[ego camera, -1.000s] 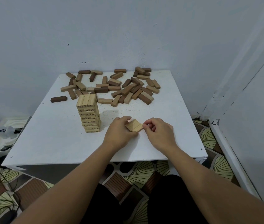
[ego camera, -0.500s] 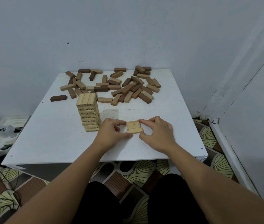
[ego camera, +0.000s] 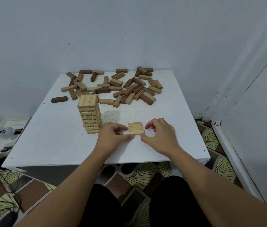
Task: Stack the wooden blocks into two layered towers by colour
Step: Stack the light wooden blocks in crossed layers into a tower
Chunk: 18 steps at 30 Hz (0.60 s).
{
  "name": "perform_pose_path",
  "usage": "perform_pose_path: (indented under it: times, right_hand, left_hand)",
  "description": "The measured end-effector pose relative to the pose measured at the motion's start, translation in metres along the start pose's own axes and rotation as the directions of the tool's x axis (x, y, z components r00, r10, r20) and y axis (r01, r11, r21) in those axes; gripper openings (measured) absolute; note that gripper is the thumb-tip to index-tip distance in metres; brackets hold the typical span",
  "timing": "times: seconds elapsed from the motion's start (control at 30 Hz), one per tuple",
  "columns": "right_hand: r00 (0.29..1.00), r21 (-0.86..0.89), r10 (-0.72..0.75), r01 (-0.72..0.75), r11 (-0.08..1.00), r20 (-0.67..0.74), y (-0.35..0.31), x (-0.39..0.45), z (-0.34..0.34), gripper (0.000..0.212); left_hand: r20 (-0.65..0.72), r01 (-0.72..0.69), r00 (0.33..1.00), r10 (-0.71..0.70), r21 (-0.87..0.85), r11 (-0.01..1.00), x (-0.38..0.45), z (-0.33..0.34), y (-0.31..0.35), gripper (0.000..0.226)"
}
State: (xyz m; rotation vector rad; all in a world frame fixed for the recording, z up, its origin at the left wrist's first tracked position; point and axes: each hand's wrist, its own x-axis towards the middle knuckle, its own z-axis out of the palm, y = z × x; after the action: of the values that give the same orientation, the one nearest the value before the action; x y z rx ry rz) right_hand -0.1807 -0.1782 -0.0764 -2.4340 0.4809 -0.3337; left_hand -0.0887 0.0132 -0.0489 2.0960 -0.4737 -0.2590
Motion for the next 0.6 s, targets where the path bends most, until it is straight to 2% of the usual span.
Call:
perform_pose_path:
  times: [0.17, 0.6]
  right_hand:
    - [1.000, 0.003, 0.002, -0.002, 1.000, 0.004, -0.0006, 0.0000, 0.0011, 0.023]
    - [1.000, -0.001, 0.013, -0.013, 1.000, 0.015, -0.0027, 0.0000, -0.0014, 0.023]
  left_hand:
    - [-0.008, 0.018, 1.000, -0.018, -0.026, 1.000, 0.0000, -0.0007, -0.0006, 0.030]
    - [-0.011, 0.053, 0.999, -0.054, -0.031, 0.998, 0.0011, 0.0013, -0.0020, 0.029]
